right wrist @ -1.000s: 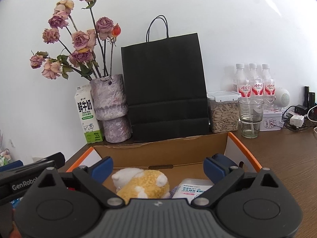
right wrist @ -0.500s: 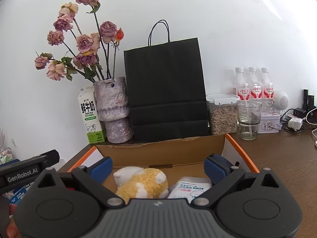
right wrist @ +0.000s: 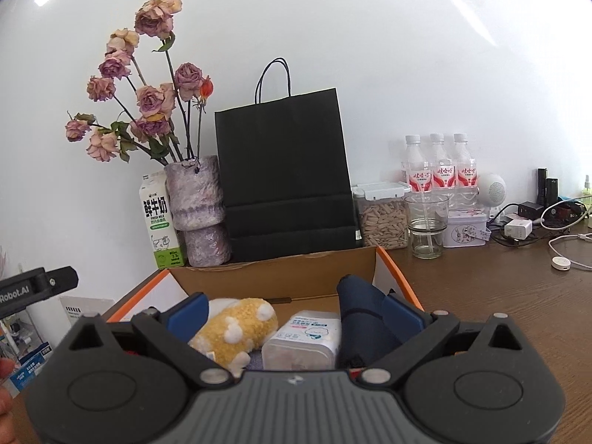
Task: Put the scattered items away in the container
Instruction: 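Withdraw both tools from the box back over the table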
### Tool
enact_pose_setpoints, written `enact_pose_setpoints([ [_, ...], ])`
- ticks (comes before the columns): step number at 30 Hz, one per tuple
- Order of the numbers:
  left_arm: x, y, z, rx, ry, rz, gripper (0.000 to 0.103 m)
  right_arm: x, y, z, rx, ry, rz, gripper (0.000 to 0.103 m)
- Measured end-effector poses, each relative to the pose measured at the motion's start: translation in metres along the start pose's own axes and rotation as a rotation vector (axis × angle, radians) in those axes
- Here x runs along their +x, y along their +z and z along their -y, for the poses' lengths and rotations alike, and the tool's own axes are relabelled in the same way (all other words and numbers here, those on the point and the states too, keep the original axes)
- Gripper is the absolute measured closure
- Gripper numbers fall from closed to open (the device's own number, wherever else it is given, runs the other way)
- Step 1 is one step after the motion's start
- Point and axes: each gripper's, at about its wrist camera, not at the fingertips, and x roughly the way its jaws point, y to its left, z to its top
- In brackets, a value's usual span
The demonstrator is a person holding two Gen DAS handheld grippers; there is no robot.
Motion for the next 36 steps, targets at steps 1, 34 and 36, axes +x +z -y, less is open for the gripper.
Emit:
enact_pose_setpoints([
  [1,-0.004,-0.002,0.001,0.012,-0.007,-0.010,0.000,-0.004,-0.003,0.002,-0.005,-0.001,-0.008,0.001],
  [34,-0.080,-0.099,0.003,0.214,-0.114,-0.430,0.000,-0.068,-0.090,0.013,-0.134,-0.001,-0.365,0.000],
  [36,-0.079,-0.101,0.005,0.220,-0.116,-0.430,0.000,-0.065,-0.091,0.012,-0.133,-0.001,-0.382,0.000],
])
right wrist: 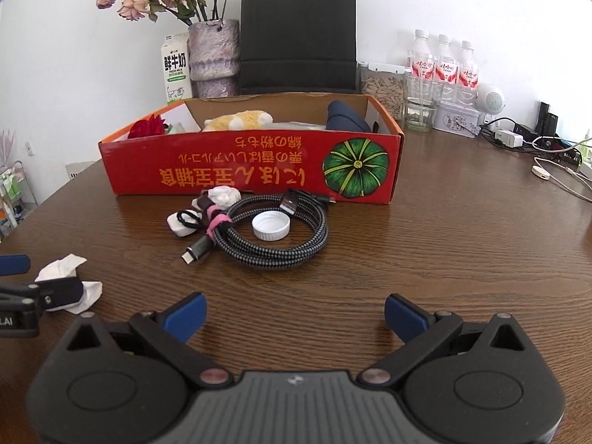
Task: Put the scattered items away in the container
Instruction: 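Grasp the crumpled white tissue with the left tool, then grasp the black braided cable with right while left holds the tissue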
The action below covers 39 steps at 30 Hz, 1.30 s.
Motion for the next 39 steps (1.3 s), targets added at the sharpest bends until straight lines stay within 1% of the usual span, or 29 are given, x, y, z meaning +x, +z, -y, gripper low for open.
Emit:
enact_pose_setpoints([
  [3,0.004,0.000,0.004,0.011,0.006,-0.008,0.000,0.001,0.000,-0.002,-0.011,-0.003,-0.005,0.000],
  [10,0.004,0.001,0.006,0.018,-0.008,-0.009,0.001,0.002,0.000,-0.003,-0.024,-0.002,-0.012,0.000],
  [11,0.005,0.001,0.006,0.020,-0.011,-0.009,0.006,0.002,0.000,-0.003,-0.024,-0.002,-0.012,0.000],
  [12,0.005,0.000,0.006,0.020,-0.015,-0.010,0.014,0.002,0.000,-0.003,-0.023,-0.002,-0.012,0.000],
  [13,0.005,-0.001,0.005,0.018,-0.016,-0.005,0.018,0.002,0.000,-0.003,-0.024,-0.002,-0.012,0.000],
  [14,0.003,-0.002,0.006,0.019,-0.018,0.008,0.030,0.002,0.000,-0.003,-0.024,-0.002,-0.012,0.000],
  [15,0.001,-0.002,0.006,0.024,-0.024,0.022,0.053,0.002,0.000,-0.003,-0.024,-0.002,-0.012,0.000],
  [17,-0.002,-0.002,0.005,0.011,-0.046,0.030,0.078,0.002,0.000,-0.003,-0.024,-0.002,-0.012,0.000],
  [18,-0.002,-0.001,0.005,0.003,-0.058,0.029,0.082,0.002,0.000,-0.003,-0.024,-0.002,-0.012,0.000],
  [23,-0.003,0.001,0.004,-0.011,-0.052,0.036,0.083,0.002,0.000,-0.004,-0.024,-0.002,-0.012,0.000],
  [30,-0.010,0.020,0.006,-0.004,-0.043,0.097,0.083,0.002,0.003,-0.001,-0.009,0.004,0.004,0.000],
  [34,-0.013,0.040,0.010,0.003,-0.041,0.151,0.083,-0.002,0.023,0.010,0.019,0.024,0.056,0.000],
  [37,-0.009,0.056,0.015,0.000,-0.046,0.184,0.083,0.001,0.045,0.015,0.003,-0.004,0.090,0.000],
  [39,-0.004,0.067,0.019,-0.001,-0.050,0.203,0.083,0.008,0.060,0.018,-0.006,-0.007,0.090,0.000],
])
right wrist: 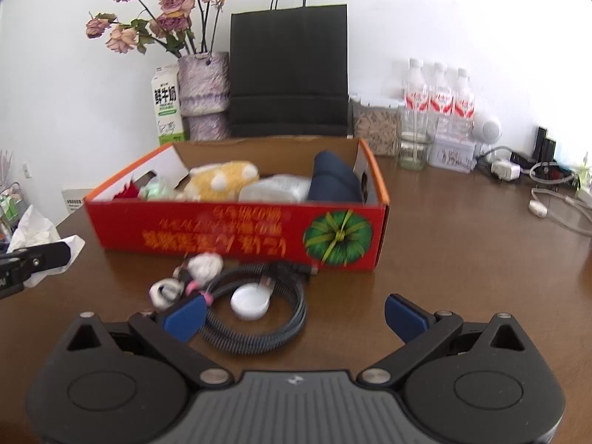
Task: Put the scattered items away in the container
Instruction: 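Grasp the black braided cable with right while left holds the tissue, then carry the tissue and cable over the cardboard box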
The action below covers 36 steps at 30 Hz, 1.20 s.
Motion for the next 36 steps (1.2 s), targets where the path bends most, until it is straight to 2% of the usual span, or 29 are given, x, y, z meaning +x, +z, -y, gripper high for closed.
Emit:
enact_pose_setpoints([
  [6,0.034,0.018,0.009,-0.023,-0.008,0.036,0.083,0.042,0.029,0.008,0.035,0.023,-0.036,0.003],
  [8,0.045,0.014,0.007,-0.031,-0.017,0.039,0.083,0.051,0.026,0.015,0.087,0.056,-0.032,0.006],
  [10,0.057,0.008,0.004,-0.035,-0.006,-0.004,0.083,0.058,0.021,0.019,0.111,0.062,-0.054,0.011],
  [13,0.060,0.004,-0.005,-0.071,-0.040,-0.036,0.083,0.059,0.018,0.018,0.114,0.055,-0.050,0.013],
  [17,0.056,0.001,-0.004,-0.065,-0.038,-0.030,0.083,0.063,0.013,0.012,0.084,0.042,-0.067,0.015],
  [20,0.053,-0.001,-0.003,-0.061,-0.049,-0.028,0.083,0.067,0.012,0.014,0.099,0.052,-0.090,0.024],
  [21,0.053,-0.001,-0.002,-0.060,-0.050,-0.026,0.083,0.067,0.012,0.016,0.108,0.056,-0.091,0.031],
  [23,0.052,-0.001,-0.002,-0.060,-0.051,-0.024,0.083,0.067,0.011,0.018,0.127,0.070,-0.091,0.045],
  [25,0.052,-0.001,-0.002,-0.061,-0.050,-0.027,0.083,0.066,0.010,0.019,0.131,0.080,-0.095,0.070],
  [26,0.052,-0.001,-0.001,-0.062,-0.051,-0.029,0.083,0.065,0.010,0.018,0.122,0.074,-0.092,0.071],
  [27,0.052,-0.002,-0.002,-0.063,-0.051,-0.032,0.083,0.064,0.010,0.017,0.115,0.073,-0.086,0.076],
  [28,0.051,-0.002,-0.002,-0.063,-0.050,-0.033,0.083,0.062,0.010,0.017,0.116,0.086,-0.079,0.089],
  [30,0.051,-0.003,-0.002,-0.066,-0.051,-0.034,0.083,0.059,0.010,0.016,0.114,0.093,-0.071,0.093],
  [36,0.051,-0.004,-0.003,-0.069,-0.057,-0.033,0.083,0.049,0.009,0.014,0.100,0.111,-0.038,0.097],
])
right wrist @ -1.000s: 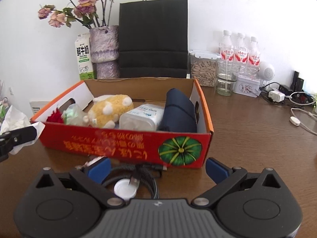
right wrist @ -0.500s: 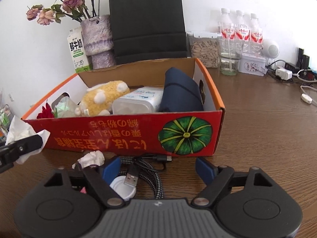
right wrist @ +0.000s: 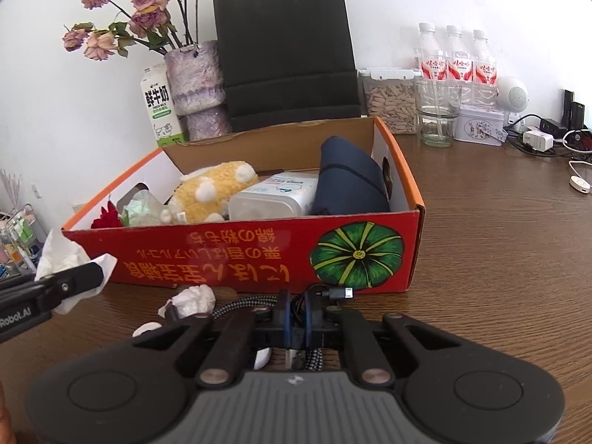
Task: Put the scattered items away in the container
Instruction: 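Carry the tissue and cable over the cardboard box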
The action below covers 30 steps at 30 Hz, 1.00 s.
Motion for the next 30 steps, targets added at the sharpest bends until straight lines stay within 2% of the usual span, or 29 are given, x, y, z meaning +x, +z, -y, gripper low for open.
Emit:
enact_pose_setpoints([
  [8,-0.003,-0.001,0.001,0.000,-0.011,0.014,0.083,-0.022,0.000,-0.005,-0.012,0.032,0.077,0.098],
  [16,-0.015,0.007,0.004,-0.010,-0.031,0.069,0.083,-0.056,0.004,-0.011,-0.007,0.079,0.210,0.099],
  [24,-0.026,0.053,0.015,0.020,-0.024,0.181,0.082,-0.069,0.050,-0.032,-0.036,0.129,0.298,0.099],
  [27,-0.014,0.070,0.017,0.008,0.004,0.212,0.082,-0.056,0.071,-0.040,0.014,0.161,0.303,0.099],
  [30,0.007,0.079,0.009,-0.045,0.050,0.238,0.082,-0.033,0.079,-0.051,0.038,0.152,0.323,0.099],
])
